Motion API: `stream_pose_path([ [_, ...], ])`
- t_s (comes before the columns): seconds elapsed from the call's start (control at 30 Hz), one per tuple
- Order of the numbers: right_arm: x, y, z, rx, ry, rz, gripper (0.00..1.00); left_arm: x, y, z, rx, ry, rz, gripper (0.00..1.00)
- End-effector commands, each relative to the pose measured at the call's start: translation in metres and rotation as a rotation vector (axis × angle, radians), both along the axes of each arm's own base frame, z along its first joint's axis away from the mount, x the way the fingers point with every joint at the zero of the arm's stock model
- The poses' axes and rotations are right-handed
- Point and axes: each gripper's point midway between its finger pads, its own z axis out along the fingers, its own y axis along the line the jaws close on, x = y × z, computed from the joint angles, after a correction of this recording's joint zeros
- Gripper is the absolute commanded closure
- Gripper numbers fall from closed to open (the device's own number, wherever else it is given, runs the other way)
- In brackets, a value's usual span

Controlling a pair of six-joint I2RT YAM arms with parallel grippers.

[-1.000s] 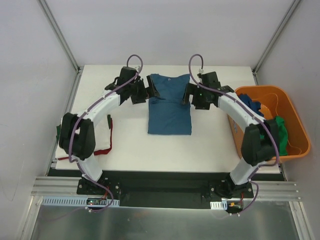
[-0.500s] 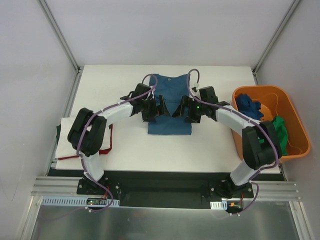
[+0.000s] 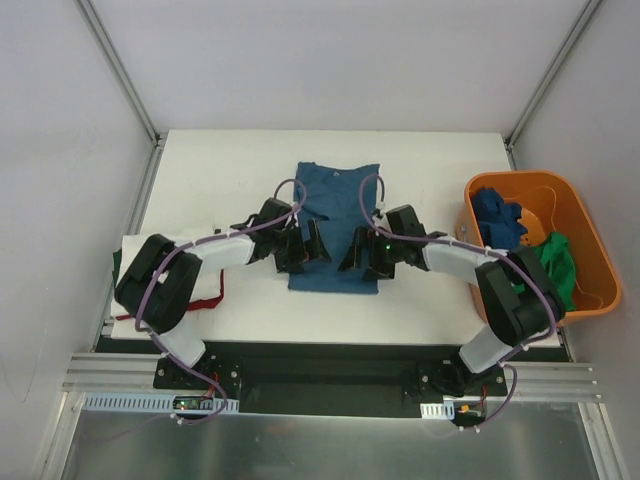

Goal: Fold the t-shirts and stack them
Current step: Fold the folded rectangular tshirt in 1/3 of the way

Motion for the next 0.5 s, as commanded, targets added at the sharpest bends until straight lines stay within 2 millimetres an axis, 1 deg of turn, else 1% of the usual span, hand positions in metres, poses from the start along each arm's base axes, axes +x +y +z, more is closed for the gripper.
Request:
stream_pose_path([
  [0.0, -0.06, -0.011, -0.015, -0.095, 0.044, 0.003, 0.03, -0.066, 0.038, -0.022, 0.112, 0.083, 0.028, 0.01],
  [0.03, -0.071, -0.006, -0.013, -0.098, 0.039, 0.01, 0.03, -0.074, 0.043, -0.022, 0.117, 0.077, 0.039, 0.01],
  [0.07, -0.074, -0.007, -0.006, -0.103, -0.002, -0.002, 0.03, -0.079, 0.046, -0.02, 0.113, 0.066, 0.048, 0.01],
  [0.1, -0.083, -0.009, -0.008, -0.115, -0.006, 0.002, 0.03, -0.09, 0.052, -0.014, 0.095, 0.046, 0.06, 0.01],
  [0.13, -0.095, -0.007, -0.008, -0.127, -0.004, 0.023, 0.03, -0.093, 0.054, -0.011, 0.084, 0.031, 0.064, 0.01],
  [0.17, -0.097, -0.008, -0.006, -0.143, -0.024, 0.022, 0.03, -0.097, 0.056, -0.006, 0.069, 0.02, 0.064, 0.01],
  [0.2, -0.1, -0.004, 0.005, -0.131, -0.056, 0.043, 0.03, -0.099, 0.056, 0.008, 0.032, -0.024, 0.063, 0.01],
  [0.23, -0.104, -0.006, 0.008, -0.144, -0.059, 0.053, 0.04, -0.099, 0.056, 0.015, 0.017, -0.044, 0.064, 0.01],
  [0.27, -0.102, -0.006, 0.015, -0.149, -0.099, 0.066, 0.03, -0.104, 0.059, 0.019, 0.016, -0.047, 0.061, 0.01],
  [0.3, -0.103, -0.003, 0.029, -0.134, -0.146, 0.085, 0.03, -0.103, 0.059, 0.034, -0.016, -0.093, 0.06, 0.01],
  [0.33, -0.102, -0.003, 0.041, -0.143, -0.182, 0.097, 0.04, -0.105, 0.06, 0.04, -0.023, -0.106, 0.056, 0.01],
  [0.37, -0.096, -0.005, 0.049, -0.167, -0.24, 0.089, 0.04, -0.106, 0.061, 0.045, -0.03, -0.12, 0.057, 0.01],
  [0.4, -0.098, -0.006, 0.055, -0.189, -0.285, 0.121, 0.03, -0.111, 0.066, 0.052, -0.032, -0.139, 0.059, 0.01],
  [0.43, -0.097, -0.01, 0.066, -0.195, -0.318, 0.119, 0.03, -0.113, 0.069, 0.054, -0.029, -0.145, 0.064, 0.01],
  [0.47, -0.096, -0.013, 0.068, -0.207, -0.327, 0.115, 0.03, -0.115, 0.072, 0.055, -0.024, -0.149, 0.074, 0.01],
])
